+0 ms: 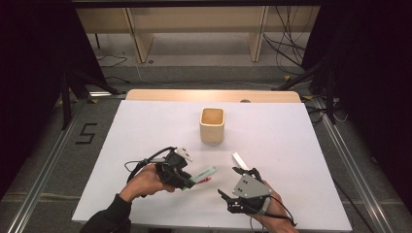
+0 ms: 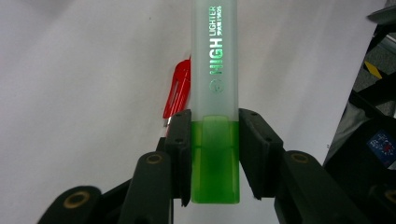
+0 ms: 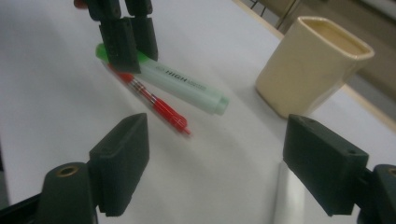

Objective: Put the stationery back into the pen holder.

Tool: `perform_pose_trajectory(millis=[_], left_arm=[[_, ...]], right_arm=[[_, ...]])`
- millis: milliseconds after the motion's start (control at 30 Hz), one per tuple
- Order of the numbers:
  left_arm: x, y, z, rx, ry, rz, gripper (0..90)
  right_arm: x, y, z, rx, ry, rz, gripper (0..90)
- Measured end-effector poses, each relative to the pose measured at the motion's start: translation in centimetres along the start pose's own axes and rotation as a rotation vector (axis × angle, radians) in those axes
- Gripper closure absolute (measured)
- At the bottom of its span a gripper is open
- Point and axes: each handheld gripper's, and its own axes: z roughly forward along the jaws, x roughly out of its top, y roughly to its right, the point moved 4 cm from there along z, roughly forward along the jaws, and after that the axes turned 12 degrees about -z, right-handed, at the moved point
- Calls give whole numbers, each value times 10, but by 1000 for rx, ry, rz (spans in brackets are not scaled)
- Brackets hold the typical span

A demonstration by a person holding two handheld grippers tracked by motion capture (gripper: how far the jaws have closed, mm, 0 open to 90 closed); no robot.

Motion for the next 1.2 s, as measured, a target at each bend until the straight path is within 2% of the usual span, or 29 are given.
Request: perform_pose_trajectory(millis=[67,100,133,200,267,333,400,500,533,600,633,667,733,767,800,833,867,933,1033,1100,1200], left_arm=[[0,2,1,2,-7,3,666],[0,2,2,2,-12,10,666],[0,3,2,-2,-11,11,666],[0,5,3,-7,-13,14,666],[0,6,3,-8,-10,11,666],[0,7,4,-7,-12,18,666],[1,7,5,-11,-18,27,666],[1,9,6,-17,-24,23,666],[1,10,6,-22,-26,18,666],[1,11,5,-26,-26,22,666],[1,11,5,-28,-26,22,666],[1,12,5,-29,-25,24,666],[2,14,4,-32,-28,29,666],[2,15,4,-32,-29,31,666],[2,17,4,-36,-32,35,666],[2,17,4,-36,-32,35,666],[2,19,4,-34,-35,40,666],[2,21,5,-37,-33,38,666],[3,23,5,-39,-43,50,666],[3,24,6,-41,-43,52,666],[3,26,7,-46,-45,50,666]], right_arm=[[1,-5,4,-26,-21,-92,236],[1,-8,4,-29,-27,-120,236],[1,-8,4,-29,-27,-120,236],[2,-13,6,-40,-34,-187,236],[3,-15,7,-41,-35,-201,236],[3,-19,10,-54,-52,-257,238],[3,-20,11,-63,-54,-267,239],[3,-25,14,-73,-66,-323,242],[3,-28,15,-86,-71,-364,251],[4,-30,16,-109,-80,-412,259],[4,-30,16,-109,-80,-412,259],[4,-33,18,-131,-84,-425,260],[6,-38,22,-135,-90,-501,273],[6,-38,22,-135,-90,-501,273],[6,-41,24,-150,-95,-536,286],[6,-41,24,-150,-95,-536,286],[6,-42,25,-165,-102,-572,296],[7,-44,27,-172,-104,-601,310],[6,-48,28,-179,-109,-619,330],[8,-50,31,-202,-103,-682,369],[8,-54,34,-209,-113,-701,401]])
